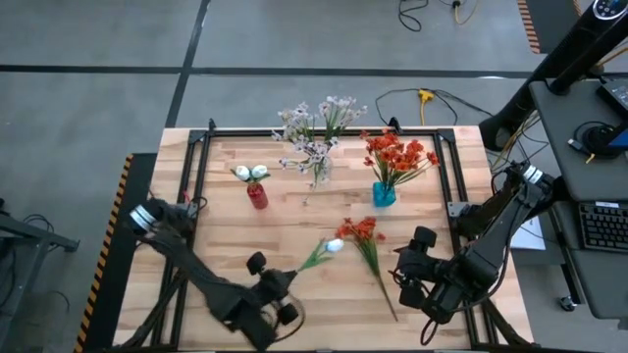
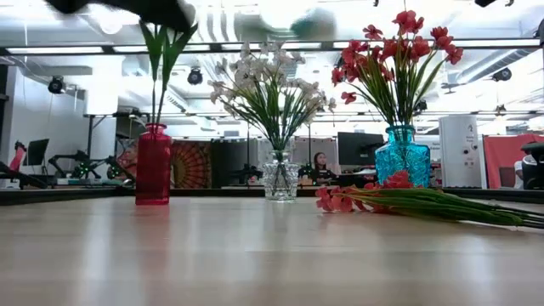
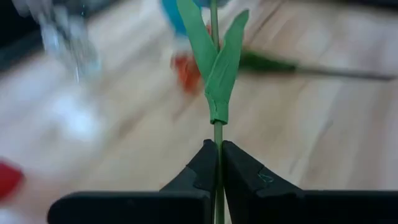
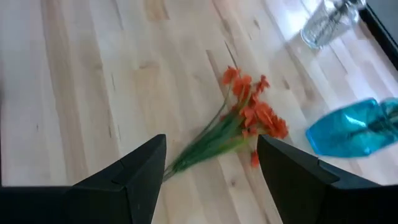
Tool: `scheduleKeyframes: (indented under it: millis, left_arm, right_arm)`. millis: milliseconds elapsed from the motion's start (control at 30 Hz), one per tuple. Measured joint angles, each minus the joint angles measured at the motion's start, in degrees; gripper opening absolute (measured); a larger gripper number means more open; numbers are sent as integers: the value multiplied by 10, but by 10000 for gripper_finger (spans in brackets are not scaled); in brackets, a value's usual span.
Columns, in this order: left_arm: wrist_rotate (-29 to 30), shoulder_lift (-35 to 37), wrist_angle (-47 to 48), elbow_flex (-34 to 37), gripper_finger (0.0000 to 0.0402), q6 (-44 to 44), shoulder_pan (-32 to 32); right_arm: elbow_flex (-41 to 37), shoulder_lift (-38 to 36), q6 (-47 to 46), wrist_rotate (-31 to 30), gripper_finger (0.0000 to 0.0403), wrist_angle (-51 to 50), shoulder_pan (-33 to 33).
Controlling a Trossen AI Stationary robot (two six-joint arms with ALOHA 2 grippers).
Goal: Sort flowers into vase by color
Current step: Put the white flower into the red vase
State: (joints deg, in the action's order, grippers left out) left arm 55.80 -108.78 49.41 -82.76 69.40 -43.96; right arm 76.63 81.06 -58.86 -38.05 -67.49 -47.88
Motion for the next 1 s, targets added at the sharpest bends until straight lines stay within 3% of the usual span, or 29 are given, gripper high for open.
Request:
scheduleKeyframes:
  millis: [233, 500, 767, 900, 1000]
  left_arm:
    - [110, 105, -4, 0, 1, -169, -74]
    - [82, 194, -9, 0, 1, -384, -82]
    - [72, 271, -72, 13, 1, -554, -79]
    - [28, 321, -198, 62, 1, -666, -64]
    - [-74, 375, -384, 131, 1, -761, -35]
  right_arm:
    - [-29, 0, 94, -55, 244, 81, 11]
    - [-46, 0, 240, -72, 244, 189, 75]
    - [-57, 0, 370, -65, 244, 303, 113]
    - [-63, 0, 420, -65, 244, 371, 114]
    - [-63, 0, 441, -65, 244, 410, 114]
